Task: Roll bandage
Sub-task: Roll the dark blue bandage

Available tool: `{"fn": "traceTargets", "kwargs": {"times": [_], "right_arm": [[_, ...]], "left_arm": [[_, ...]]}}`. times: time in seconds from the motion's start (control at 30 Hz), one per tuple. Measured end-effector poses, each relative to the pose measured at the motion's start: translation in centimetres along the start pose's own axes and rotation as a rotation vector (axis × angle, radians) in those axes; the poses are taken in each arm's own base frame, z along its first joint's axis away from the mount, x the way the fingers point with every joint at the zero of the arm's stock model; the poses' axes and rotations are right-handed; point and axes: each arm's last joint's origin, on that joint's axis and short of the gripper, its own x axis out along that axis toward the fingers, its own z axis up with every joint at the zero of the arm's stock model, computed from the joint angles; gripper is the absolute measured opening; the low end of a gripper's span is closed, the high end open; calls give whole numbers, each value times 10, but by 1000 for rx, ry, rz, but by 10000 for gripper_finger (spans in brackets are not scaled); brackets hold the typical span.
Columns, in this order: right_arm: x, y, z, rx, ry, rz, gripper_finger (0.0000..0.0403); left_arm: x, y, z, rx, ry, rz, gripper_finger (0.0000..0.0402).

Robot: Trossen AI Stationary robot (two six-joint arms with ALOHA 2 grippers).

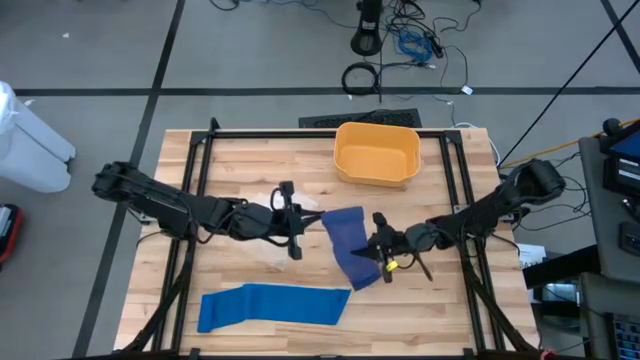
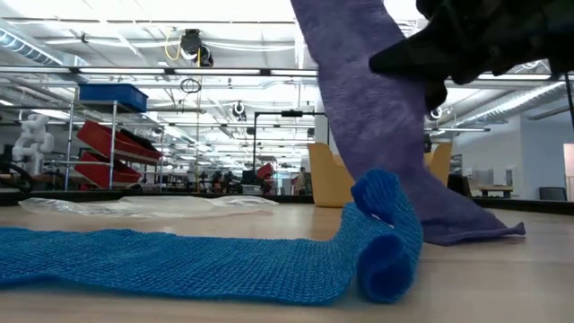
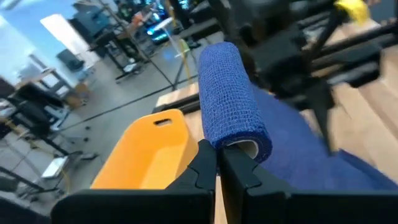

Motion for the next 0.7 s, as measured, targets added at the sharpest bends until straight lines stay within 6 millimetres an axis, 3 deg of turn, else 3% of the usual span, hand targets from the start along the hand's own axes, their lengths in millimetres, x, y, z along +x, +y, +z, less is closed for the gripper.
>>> {"fn": "traceTargets", "kwargs": {"times": [0.27, 0.53, 0.7], "right_arm": [[2, 11, -14, 4, 56, 52, 0], [3, 16, -2, 40, -63, 151, 0], [3, 15, -6, 29, -20, 122, 15]], "left_arm": [[-11, 11, 7, -1, -41, 17, 5], [12, -8, -6, 47, 15, -33, 5], [13, -13, -5, 91, 12, -15, 5]]}}
